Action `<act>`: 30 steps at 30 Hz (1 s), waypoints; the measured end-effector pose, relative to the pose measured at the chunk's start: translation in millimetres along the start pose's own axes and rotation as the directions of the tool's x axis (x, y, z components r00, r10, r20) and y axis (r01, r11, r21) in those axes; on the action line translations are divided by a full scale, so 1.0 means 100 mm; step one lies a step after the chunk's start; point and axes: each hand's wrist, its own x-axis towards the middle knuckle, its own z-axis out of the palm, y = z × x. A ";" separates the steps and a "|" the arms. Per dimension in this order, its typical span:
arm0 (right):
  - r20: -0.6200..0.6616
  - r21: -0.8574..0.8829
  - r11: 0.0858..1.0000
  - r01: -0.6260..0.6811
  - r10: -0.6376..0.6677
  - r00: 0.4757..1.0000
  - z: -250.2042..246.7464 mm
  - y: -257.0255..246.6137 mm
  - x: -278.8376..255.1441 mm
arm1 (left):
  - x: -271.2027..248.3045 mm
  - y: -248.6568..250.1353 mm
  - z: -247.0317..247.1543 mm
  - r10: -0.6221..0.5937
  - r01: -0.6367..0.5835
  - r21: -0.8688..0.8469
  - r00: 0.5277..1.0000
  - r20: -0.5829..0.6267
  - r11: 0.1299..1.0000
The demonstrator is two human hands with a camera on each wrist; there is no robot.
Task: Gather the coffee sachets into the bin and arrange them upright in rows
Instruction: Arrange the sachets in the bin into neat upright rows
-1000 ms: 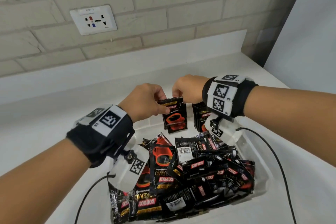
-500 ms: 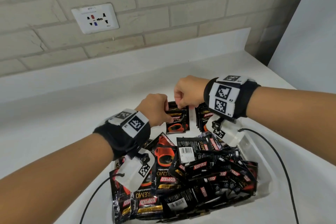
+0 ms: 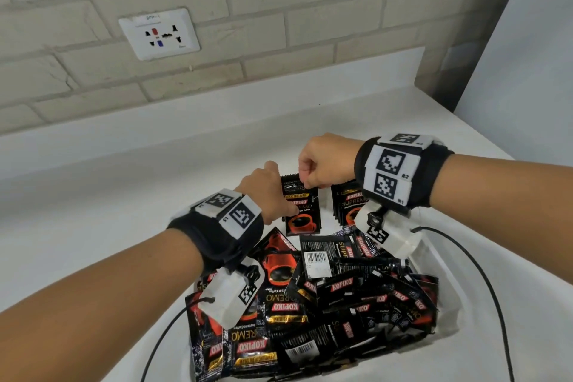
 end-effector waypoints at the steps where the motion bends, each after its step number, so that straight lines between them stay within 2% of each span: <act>1: 0.000 0.003 1.000 -0.002 0.002 1.000 0.00 0.00 -0.01 | 0.00 0.01 0.00 -0.006 0.006 -0.016 1.000 0.005 1.000; 6: -0.051 -0.071 0.997 0.029 -0.033 0.998 -0.02 -0.01 -0.03 | 0.02 0.03 0.01 -0.022 0.024 -0.075 0.999 0.029 0.997; 10: -0.122 -0.063 0.994 0.092 -0.099 0.988 -0.08 -0.04 -0.14 | 0.03 0.02 0.02 -0.016 0.017 -0.080 1.000 0.022 0.997; 11: -0.091 -0.070 0.992 0.104 -0.110 0.990 -0.09 -0.05 -0.19 | 0.03 0.01 0.02 -0.013 0.015 -0.084 1.000 0.023 0.996; 13: 0.064 -0.091 0.990 0.104 -0.098 0.993 -0.07 -0.07 -0.27 | 0.04 0.01 0.02 -0.012 0.014 -0.090 1.000 0.021 0.996; 15: 0.247 -0.109 0.990 0.094 -0.065 0.967 0.00 -0.12 -0.34 | 0.04 0.00 0.03 -0.016 0.017 -0.092 1.000 0.017 0.996; 17: 0.371 -0.146 0.985 0.098 -0.037 0.928 0.12 -0.16 -0.36 | 0.05 0.00 0.03 -0.015 0.016 -0.080 1.000 0.016 0.997; 20: 0.410 -0.157 0.987 0.030 0.038 0.911 0.27 -0.22 -0.31 | 0.05 -0.01 0.03 -0.012 0.013 -0.074 1.000 0.016 0.997; 24: 0.510 -0.224 0.975 -0.004 0.121 0.852 0.37 -0.25 -0.19 | 0.05 -0.01 0.02 -0.018 0.020 -0.114 1.000 0.018 0.993; 30: 0.525 -0.195 0.980 -0.035 0.134 0.841 0.42 -0.22 -0.13 | 0.04 -0.04 0.01 0.042 -0.035 -0.126 0.997 0.060 0.991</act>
